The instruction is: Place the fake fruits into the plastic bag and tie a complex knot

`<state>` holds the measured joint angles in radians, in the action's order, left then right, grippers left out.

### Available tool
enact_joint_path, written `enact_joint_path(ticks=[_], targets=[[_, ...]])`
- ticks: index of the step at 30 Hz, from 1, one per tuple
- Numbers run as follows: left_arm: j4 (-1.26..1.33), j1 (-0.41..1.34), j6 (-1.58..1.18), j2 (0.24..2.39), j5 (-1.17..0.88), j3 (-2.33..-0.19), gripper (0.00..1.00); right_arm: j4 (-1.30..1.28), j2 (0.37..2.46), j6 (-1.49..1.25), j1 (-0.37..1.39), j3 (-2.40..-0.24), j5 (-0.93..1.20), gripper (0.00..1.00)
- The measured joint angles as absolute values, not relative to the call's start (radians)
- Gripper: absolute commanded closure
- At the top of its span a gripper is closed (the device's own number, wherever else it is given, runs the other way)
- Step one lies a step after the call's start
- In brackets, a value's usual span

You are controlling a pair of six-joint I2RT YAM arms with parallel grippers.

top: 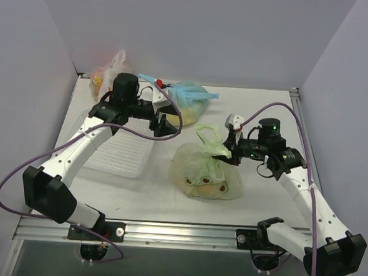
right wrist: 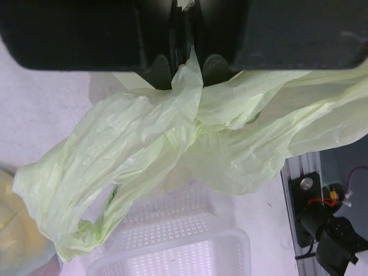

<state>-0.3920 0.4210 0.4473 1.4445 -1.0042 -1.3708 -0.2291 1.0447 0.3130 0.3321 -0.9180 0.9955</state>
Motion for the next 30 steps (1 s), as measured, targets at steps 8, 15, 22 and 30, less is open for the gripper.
enact_joint_path(ticks=[8,15,22,30], targets=[[-0.382,0.442,0.456,1.51,-1.049,-1.429,0.2,-0.342,1.072,0.56,0.363,-0.971,1.025,1.0],[-0.406,0.494,0.594,1.56,-1.056,-1.433,0.24,-0.38,1.086,0.637,0.382,-0.986,1.03,1.0],[-0.456,0.53,0.698,1.595,-1.061,-1.45,0.53,-0.391,1.086,0.669,0.386,-0.986,1.029,1.0],[-0.549,0.529,0.751,1.606,-1.073,-1.504,1.0,-0.392,1.086,0.642,0.385,-0.986,1.0,1.0]])
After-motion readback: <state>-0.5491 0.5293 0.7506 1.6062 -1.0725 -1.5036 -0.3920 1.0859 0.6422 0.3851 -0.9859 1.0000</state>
